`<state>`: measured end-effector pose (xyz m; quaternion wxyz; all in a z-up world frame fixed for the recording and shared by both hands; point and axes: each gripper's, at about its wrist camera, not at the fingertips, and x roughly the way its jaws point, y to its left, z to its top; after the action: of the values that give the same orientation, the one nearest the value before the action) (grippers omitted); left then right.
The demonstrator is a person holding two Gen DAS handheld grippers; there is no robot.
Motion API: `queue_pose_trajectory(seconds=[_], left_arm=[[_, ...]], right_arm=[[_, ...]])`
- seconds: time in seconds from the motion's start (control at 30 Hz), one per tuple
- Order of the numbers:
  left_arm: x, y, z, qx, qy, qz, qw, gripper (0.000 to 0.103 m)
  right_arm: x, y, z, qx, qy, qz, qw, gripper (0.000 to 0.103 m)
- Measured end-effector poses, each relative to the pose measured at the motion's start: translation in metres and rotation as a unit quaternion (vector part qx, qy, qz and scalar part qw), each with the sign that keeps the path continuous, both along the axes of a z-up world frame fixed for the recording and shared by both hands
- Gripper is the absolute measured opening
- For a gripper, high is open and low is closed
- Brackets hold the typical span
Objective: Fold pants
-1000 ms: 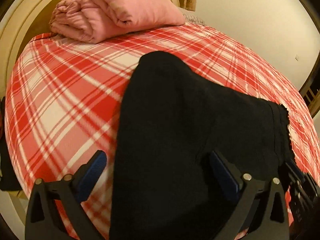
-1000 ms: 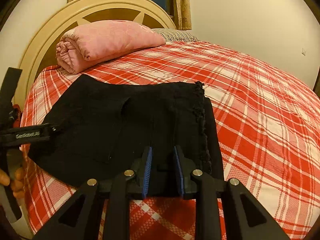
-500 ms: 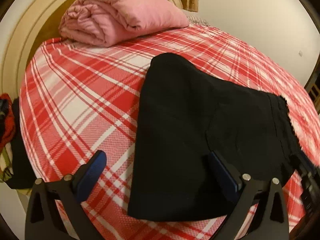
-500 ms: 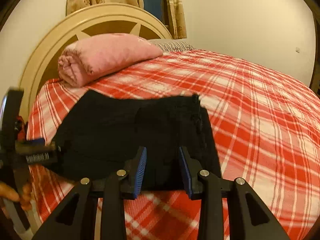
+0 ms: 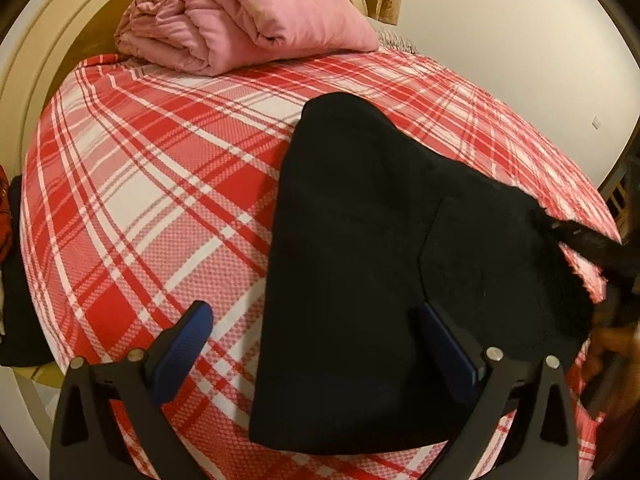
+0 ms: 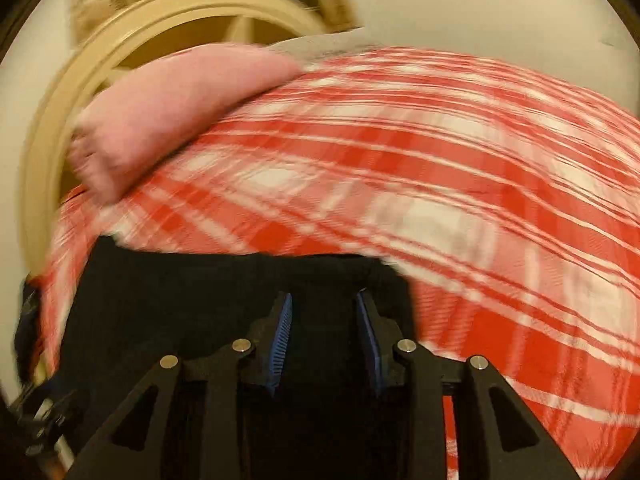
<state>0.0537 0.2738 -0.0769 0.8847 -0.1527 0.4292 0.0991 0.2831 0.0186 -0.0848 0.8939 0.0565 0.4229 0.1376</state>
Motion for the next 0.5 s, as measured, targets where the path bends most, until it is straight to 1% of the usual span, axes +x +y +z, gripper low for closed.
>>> queue_pose_trajectory(seconds=[0.03,0.07,0.13,0.17,0.27,0.33,0.37,0.47,0.5], left_arm=[[0.0,0.001,-0.001,-0.006,0.0,0.002,1.0,0.103],[0.0,0.001,-0.002,-0.008,-0.001,0.003,1.0,0.103],[0.0,-0.002,-0.001,0.0,-0.002,0.001,1.0,0.103],[-0.001,-0.002,-0.001,0.002,-0.002,0.0,1.0,0.103],[-0.004,0.0,0.001,-0.008,0.007,0.006,0.9999,0.103],[-0.01,0.0,0.003,-0.007,0.012,0.009,0.9999,0.103],[-0.013,-0.001,0.005,0.0,0.013,0.009,0.9999,0.103],[-0.022,-0.011,0.01,0.044,0.012,0.005,0.9989,0.103],[-0.023,-0.014,0.011,0.053,0.013,0.003,0.9985,0.103]], right_arm=[[0.001,-0.002,0.0,0.009,0.003,-0.003,1.0,0.04],[0.001,-0.002,0.001,0.006,0.003,0.0,1.0,0.041],[-0.003,0.002,0.005,-0.015,-0.002,0.01,1.0,0.041],[-0.007,0.001,0.008,-0.015,-0.005,0.01,1.0,0.041],[-0.034,-0.012,0.021,0.017,-0.027,-0.013,0.999,0.043],[-0.06,-0.016,0.03,0.023,-0.05,-0.019,0.998,0.044],[-0.071,-0.014,0.032,0.019,-0.054,-0.015,0.998,0.045],[-0.096,-0.003,0.033,-0.006,-0.051,0.007,0.999,0.046],[-0.104,0.0,0.033,-0.019,-0.05,0.008,0.999,0.047]])
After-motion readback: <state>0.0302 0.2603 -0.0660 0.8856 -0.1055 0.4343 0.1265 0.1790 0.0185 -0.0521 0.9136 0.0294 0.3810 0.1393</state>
